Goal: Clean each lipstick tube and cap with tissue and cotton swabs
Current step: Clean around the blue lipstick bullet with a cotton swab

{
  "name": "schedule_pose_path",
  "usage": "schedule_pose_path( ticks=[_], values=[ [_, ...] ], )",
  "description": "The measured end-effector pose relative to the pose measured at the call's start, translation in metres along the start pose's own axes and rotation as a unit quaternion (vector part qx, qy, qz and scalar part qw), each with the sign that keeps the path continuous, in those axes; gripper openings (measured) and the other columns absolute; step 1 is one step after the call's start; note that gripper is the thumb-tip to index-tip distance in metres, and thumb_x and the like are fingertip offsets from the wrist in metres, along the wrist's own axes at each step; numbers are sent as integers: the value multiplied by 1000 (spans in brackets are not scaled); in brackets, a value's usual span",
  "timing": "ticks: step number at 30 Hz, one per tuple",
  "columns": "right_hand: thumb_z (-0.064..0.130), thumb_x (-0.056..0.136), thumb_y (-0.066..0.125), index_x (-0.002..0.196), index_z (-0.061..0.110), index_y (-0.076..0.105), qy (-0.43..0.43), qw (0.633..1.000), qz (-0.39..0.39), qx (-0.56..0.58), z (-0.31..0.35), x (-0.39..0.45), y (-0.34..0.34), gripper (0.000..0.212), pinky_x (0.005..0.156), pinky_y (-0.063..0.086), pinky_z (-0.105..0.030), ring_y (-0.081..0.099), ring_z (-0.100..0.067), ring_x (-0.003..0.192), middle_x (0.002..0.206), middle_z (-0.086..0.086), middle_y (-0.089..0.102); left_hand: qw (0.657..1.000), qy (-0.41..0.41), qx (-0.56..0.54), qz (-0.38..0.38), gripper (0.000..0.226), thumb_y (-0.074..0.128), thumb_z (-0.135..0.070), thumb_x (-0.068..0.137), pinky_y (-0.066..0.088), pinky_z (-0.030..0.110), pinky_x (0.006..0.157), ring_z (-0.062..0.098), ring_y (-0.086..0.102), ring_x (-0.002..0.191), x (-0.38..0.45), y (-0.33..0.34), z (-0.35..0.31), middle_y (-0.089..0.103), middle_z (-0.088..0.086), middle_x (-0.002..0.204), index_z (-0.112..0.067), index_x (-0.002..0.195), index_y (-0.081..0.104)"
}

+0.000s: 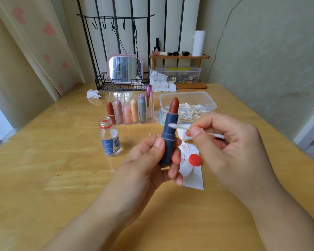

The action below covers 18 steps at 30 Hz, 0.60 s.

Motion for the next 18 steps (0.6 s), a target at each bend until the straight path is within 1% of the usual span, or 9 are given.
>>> schedule_pose_path(
  ticks=[2,3,6,8,10,12,15,18],
  values=[
    [23,81,56,70,18,57,4,1000,14,5,-1,-1,1,12,47,46,-41,56,-25,45,55,-5,59,1000,1,-2,-1,30,45,-27,87,48,29,55,15,45,52,0,0,1,53,6,67,-7,87,68],
    [22,82,56,71,18,57,2,1000,11,4,-1,-1,1,12,47,46,-41,55,-24,45,54,-5,59,1000,0,0,-2,31,44,-27,88,48,29,55,15,45,52,1,-1,2,52,6,67,-8,87,68],
    [31,83,52,71,20,59,-12,1000,-23,-14,0,1,-1,18,47,40,-39,49,-25,46,56,-11,56,1000,-6,0,0,32,44,-29,88,48,29,57,14,42,52,1,-1,2,50,4,66,-12,87,71],
    [31,84,51,72,21,59,-14,999,-30,-18,0,2,-3,17,49,40,-39,49,-27,50,58,-11,57,1000,-9,-5,5,32,44,-30,88,47,29,58,14,42,51,0,-1,3,48,3,66,-12,88,71],
    [29,81,51,69,19,57,-5,1000,-10,-6,0,1,-3,17,46,40,-40,49,-27,46,55,-11,54,1000,-12,-19,6,32,46,-30,89,48,29,58,13,42,50,1,-2,3,48,3,65,-10,89,70],
    [27,78,52,67,18,56,-4,1000,18,2,1,0,-1,15,44,40,-39,50,-27,43,52,-9,52,999,-13,-36,11,28,52,-30,90,48,29,57,13,40,49,2,-3,3,47,3,65,-8,90,70],
    [23,82,55,67,17,58,-4,1000,10,-8,0,0,-1,17,43,40,-37,47,-24,41,51,-9,51,999,-16,-39,29,31,60,-31,83,47,29,58,13,40,50,1,-3,2,45,2,66,-4,97,61],
    [18,84,56,70,14,60,-2,1000,-10,-7,0,1,-3,15,42,34,-28,38,-17,41,50,-10,50,1000,-8,-24,13,25,60,-23,79,46,27,56,11,40,49,0,-3,1,43,1,64,-6,93,49]
  ],
)
Point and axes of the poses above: each hand's wrist, its own x-axis towards the middle knuckle, its own y-axis out of the palm, z = x × y, the point moved 1 cm from there along x, towards the middle knuckle
